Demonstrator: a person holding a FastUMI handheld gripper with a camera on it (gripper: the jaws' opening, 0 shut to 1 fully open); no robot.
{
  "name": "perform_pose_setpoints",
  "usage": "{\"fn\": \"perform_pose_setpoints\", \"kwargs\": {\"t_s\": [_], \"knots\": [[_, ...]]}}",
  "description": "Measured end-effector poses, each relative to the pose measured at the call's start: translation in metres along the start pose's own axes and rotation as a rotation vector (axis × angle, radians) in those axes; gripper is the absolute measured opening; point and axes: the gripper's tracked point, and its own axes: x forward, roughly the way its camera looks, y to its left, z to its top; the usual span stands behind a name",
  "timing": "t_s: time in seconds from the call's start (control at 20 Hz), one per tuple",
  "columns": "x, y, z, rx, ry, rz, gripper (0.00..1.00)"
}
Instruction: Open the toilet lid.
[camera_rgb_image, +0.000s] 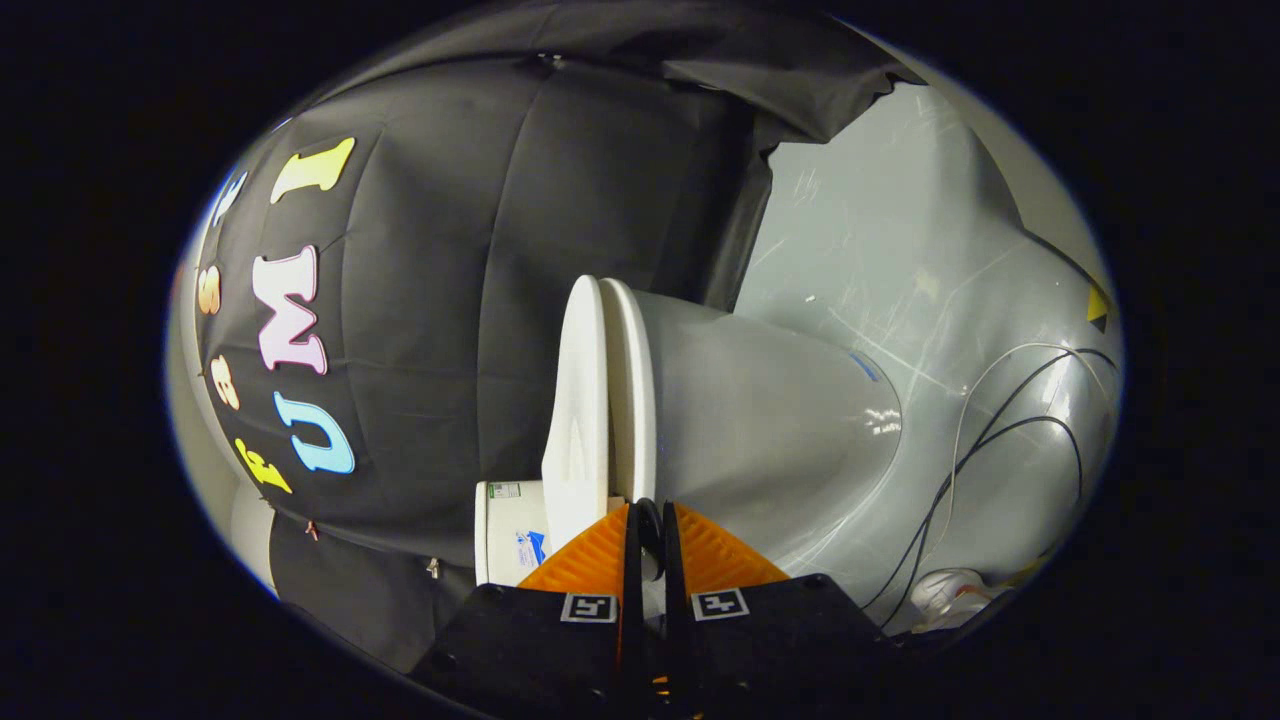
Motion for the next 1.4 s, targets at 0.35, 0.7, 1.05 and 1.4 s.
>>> {"fn": "perform_pose_setpoints", "kwargs": {"t_s": [0.35, 0.7, 1.05, 1.4], "knots": [[-0.001, 0.002, 0.001, -0.016, -0.011, -0.002, 0.13], [0.002, 0.002, -0.002, -0.038, -0.005, 0.005, 0.13], [0.001, 0.007, -0.002, -0.106, -0.024, -0.004, 0.06], [-0.014, 0.051, -0.003, -0.267, -0.080, -0.035, 0.05]]}}
